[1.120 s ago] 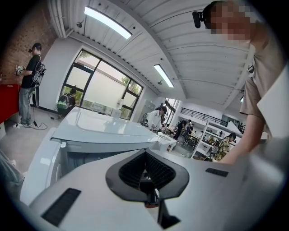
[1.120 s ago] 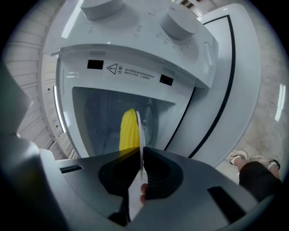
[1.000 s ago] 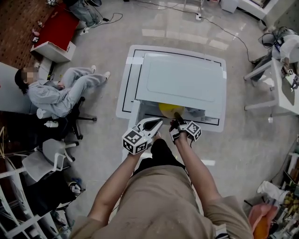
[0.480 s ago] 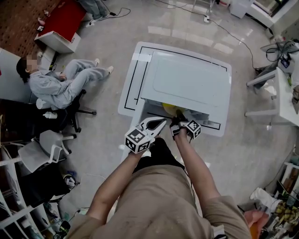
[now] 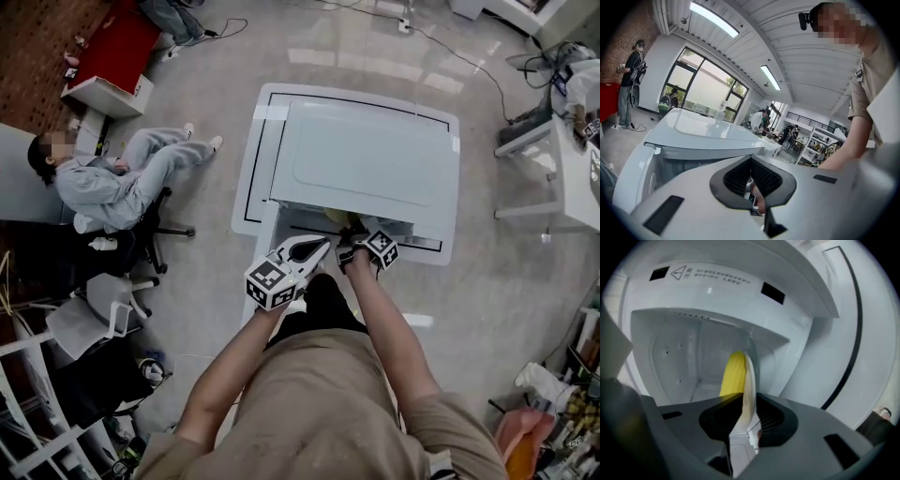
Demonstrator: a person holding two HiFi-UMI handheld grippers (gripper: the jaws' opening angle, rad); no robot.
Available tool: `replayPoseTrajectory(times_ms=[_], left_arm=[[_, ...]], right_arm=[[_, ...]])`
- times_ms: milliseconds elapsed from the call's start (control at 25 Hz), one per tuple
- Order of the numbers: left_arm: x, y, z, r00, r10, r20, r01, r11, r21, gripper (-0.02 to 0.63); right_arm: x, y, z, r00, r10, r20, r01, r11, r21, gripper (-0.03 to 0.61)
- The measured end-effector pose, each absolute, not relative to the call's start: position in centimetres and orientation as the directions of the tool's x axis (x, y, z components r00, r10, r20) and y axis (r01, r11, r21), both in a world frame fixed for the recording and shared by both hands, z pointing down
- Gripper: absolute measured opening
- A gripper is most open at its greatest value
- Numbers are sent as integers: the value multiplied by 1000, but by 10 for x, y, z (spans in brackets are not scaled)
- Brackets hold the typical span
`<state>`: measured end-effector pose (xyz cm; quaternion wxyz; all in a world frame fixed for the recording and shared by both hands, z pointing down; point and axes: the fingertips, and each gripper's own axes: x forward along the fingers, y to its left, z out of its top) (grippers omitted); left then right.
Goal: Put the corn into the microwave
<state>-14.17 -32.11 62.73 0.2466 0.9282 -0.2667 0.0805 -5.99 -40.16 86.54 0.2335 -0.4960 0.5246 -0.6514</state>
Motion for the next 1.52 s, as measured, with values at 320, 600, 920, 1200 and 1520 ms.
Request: replayPoseTrajectory(times_ms=[320, 600, 920, 1200, 1520], left_arm=[[-133, -319, 615, 860, -438, 264, -511, -755, 411, 5], [-135, -314, 608, 860, -436, 264, -509, -761, 402, 5], [-143, -305, 618, 849, -441, 290, -528, -736, 425, 5], [-150, -295, 608, 840, -464, 283, -543, -729, 418, 5], [-149, -288, 609, 840, -469, 272, -542, -730, 417, 5]], right_arm=[[-59, -384, 857, -485, -765, 423, -413, -226, -882, 207], [-60, -361, 860, -317, -720, 618, -938, 140, -318, 252], [-80, -371, 866, -260, -704, 661, -963, 242, -121, 267], [-79, -386, 866, -212, -719, 661, -973, 220, -72, 267], [-83, -410, 864, -191, -718, 669, -974, 223, -39, 267]])
